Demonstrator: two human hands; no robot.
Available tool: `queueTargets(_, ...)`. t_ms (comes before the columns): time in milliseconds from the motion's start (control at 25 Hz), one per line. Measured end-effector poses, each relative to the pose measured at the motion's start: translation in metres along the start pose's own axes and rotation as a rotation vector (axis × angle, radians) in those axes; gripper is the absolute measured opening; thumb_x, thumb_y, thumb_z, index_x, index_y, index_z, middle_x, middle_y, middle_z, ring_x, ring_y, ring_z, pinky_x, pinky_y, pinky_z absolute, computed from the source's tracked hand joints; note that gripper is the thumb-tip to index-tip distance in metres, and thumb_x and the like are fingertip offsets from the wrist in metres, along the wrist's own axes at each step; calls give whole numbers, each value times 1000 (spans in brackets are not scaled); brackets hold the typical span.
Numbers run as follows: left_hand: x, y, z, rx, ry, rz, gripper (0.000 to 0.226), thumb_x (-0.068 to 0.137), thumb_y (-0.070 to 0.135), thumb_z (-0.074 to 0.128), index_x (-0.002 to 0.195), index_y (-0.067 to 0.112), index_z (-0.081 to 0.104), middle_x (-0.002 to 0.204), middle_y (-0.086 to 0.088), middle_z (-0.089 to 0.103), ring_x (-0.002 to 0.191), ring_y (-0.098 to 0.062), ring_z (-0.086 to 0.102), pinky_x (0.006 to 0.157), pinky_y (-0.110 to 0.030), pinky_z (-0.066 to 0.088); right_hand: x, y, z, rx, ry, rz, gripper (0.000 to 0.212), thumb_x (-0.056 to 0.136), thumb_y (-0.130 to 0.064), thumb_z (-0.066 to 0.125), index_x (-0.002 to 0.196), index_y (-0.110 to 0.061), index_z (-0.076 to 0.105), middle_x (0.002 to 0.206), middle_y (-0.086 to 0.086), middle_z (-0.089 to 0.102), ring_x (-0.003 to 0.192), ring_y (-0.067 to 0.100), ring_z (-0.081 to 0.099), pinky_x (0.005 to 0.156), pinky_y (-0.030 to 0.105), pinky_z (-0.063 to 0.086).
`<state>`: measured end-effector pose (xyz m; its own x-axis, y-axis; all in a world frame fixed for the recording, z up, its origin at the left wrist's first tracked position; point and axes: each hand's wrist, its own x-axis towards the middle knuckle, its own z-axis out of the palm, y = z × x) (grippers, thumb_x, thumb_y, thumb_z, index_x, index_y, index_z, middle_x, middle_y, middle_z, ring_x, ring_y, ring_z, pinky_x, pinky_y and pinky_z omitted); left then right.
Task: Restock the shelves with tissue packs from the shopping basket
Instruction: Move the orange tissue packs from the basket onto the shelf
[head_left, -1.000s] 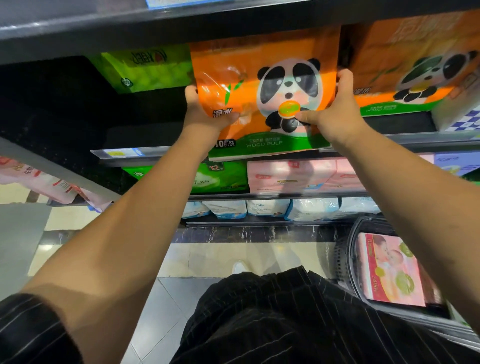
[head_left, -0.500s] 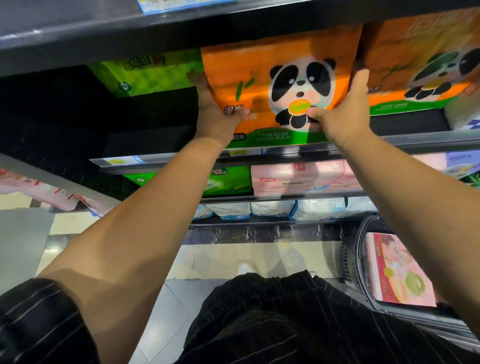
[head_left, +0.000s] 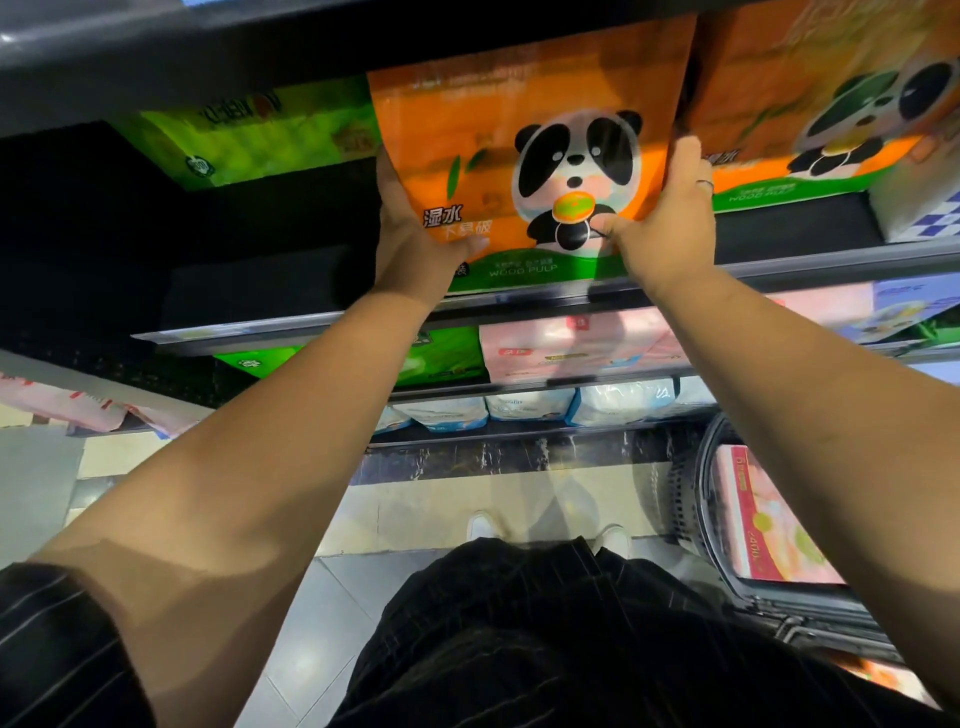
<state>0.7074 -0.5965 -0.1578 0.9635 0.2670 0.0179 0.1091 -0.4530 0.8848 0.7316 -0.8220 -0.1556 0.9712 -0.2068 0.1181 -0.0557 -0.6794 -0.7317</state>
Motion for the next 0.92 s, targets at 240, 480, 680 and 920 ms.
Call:
queueTargets(240, 10, 1, 27, 35, 142, 23, 109, 69, 20, 82, 150, 14, 11, 135, -1, 52, 119, -20, 53, 100, -30, 43, 5, -2, 6, -67, 107, 59, 65, 77, -27, 80, 125, -8, 40, 133, 11, 44, 113, 29, 52, 93, 31, 44)
queueTargets(480, 11, -6, 29, 57, 156, 55, 108, 70, 21, 82, 150, 13, 10, 135, -2, 52, 119, -22, 54, 102, -38, 44, -13, 7, 16, -50, 87, -30, 45, 80, -31, 76, 113, -16, 49, 115, 8, 54, 97, 25, 54, 77, 35, 45)
queueTargets(680, 29, -8, 34, 84, 170, 85, 109, 68, 22, 83, 150, 14, 12, 132, 0, 55, 118, -21, 56, 100, -36, 46, -2, 3, 44, -237, -275, -282, 37, 83, -16, 68, 113, -4, 50, 105, 23, 58, 90, 43, 56, 71, 44, 50)
queueTargets(920, 53, -22, 45, 109, 212, 137, 112, 68, 24, 84, 151, 11, 9, 138, -7, 52, 122, -27, 54, 98, -36, 46, 15, 14, 63, -318, -207, -312, 48, 81, -10, 61, 125, -9, 43, 111, 21, 52, 97, 43, 51, 66, 44, 50)
